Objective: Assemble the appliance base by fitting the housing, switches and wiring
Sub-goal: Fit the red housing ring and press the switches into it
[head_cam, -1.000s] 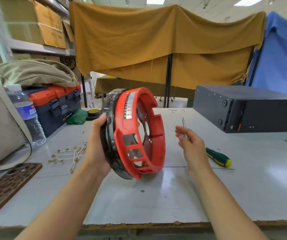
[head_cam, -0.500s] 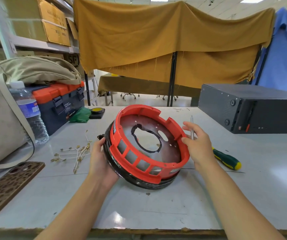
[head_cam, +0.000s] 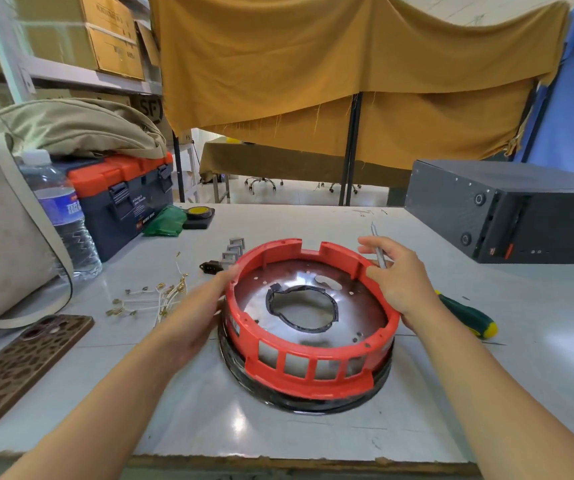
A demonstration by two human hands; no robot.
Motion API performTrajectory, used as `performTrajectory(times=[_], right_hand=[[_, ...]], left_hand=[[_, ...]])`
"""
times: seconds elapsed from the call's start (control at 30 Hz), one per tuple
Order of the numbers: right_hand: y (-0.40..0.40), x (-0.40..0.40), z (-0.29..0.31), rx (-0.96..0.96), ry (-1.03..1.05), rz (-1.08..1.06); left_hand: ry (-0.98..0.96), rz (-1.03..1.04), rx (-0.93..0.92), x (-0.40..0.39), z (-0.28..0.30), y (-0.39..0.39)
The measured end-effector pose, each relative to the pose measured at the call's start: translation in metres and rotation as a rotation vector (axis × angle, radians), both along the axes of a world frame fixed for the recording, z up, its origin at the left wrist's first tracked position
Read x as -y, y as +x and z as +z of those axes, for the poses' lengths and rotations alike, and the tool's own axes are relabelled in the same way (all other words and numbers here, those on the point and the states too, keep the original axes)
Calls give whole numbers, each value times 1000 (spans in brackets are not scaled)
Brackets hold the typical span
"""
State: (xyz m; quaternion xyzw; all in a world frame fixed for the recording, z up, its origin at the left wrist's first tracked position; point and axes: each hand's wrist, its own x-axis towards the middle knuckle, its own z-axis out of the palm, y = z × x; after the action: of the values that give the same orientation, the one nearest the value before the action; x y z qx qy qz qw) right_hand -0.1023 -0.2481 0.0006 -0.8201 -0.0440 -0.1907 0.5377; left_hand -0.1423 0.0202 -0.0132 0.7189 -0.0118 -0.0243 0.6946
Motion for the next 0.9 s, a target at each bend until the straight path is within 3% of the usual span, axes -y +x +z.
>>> performTrajectory(times=[0.27, 0.53, 0.77, 0.9], right_hand=[[2, -4, -2, -88, -48, 95], [8, 6, -6, -241, 243, 185], [25, 22, -16, -245, -71, -76], [30, 23, -26, -213, -387, -250]], left_hand=[[35, 86, 31, -2, -1, 10], [-14, -49, -2, 3, 17, 36], [-159, -120, -58, -2, 6, 50], [-204, -145, -27, -2, 0, 54]])
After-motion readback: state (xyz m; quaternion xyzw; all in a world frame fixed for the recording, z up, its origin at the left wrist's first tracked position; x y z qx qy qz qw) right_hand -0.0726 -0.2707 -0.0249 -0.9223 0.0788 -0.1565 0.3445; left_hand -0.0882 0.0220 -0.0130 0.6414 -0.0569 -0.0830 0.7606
